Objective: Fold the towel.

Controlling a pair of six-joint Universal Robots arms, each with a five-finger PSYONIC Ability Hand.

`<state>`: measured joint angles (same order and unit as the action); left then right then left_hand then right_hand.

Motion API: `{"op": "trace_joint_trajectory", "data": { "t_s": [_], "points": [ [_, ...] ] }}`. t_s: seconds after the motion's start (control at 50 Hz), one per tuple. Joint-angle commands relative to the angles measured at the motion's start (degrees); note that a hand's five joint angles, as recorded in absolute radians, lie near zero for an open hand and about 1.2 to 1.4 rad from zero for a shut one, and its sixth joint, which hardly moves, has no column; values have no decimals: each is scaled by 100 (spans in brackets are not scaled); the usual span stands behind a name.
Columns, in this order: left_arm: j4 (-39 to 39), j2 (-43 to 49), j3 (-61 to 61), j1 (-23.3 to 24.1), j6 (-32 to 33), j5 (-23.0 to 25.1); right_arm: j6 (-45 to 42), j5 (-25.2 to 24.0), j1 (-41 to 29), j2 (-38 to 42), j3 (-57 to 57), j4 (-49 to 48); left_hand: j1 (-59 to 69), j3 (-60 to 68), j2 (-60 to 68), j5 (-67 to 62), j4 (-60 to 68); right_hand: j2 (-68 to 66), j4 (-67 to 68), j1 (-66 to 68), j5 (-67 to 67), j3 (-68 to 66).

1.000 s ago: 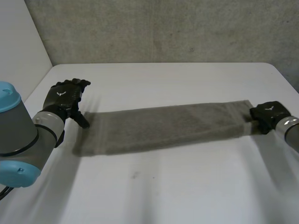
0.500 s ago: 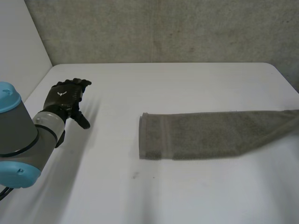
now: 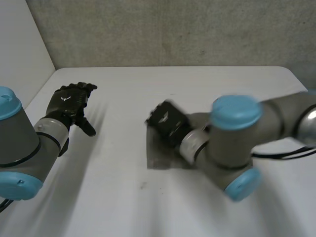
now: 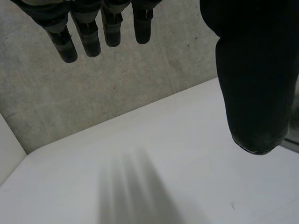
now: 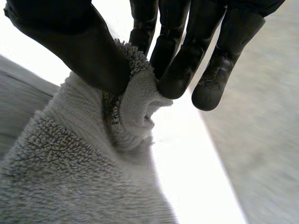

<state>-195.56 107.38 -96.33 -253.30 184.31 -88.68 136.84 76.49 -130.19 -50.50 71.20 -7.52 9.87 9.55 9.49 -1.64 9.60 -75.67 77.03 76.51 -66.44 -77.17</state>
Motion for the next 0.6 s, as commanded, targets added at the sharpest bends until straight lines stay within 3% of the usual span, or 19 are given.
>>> {"op": "trace_joint_trajectory", "data": {
  "t_s": [0.02,0.04,0.08,0.16,0.4,0.44,0.52,0.6],
  "points": [
    [0,2,1,0,0,0,-35,68,-367,295,174,49,13,45,51,164,40,2109,-2245,-2193,2186,2259],
    [0,2,1,8,0,0,-18,103,-350,225,209,32,13,45,51,164,40,6031,-6167,-6115,6108,6181],
    [0,11,1,8,0,0,17,147,-323,120,227,58,13,45,51,164,40,6567,-6703,-6651,6644,6717],
    [0,28,1,8,0,0,167,297,-262,-303,350,67,13,45,51,164,40,6567,-6703,-6651,6644,6717],
    [-9,28,-52,8,0,0,1450,323,1118,-1735,1651,67,13,45,51,164,40,6567,-6703,-6651,6644,6717],
    [-18,28,-52,17,0,0,1564,245,1826,-1954,2245,41,13,45,51,164,40,6567,-6703,-6651,6644,6717],
    [-18,28,-52,61,0,-9,1538,95,2296,-1990,2671,-39,13,45,51,164,40,6567,-6703,-6651,6644,6717],
    [-18,46,-61,131,0,-9,1512,-466,2988,-1973,3170,-47,13,45,51,164,40,6567,-6703,-6651,6644,6717]
  ]
}}
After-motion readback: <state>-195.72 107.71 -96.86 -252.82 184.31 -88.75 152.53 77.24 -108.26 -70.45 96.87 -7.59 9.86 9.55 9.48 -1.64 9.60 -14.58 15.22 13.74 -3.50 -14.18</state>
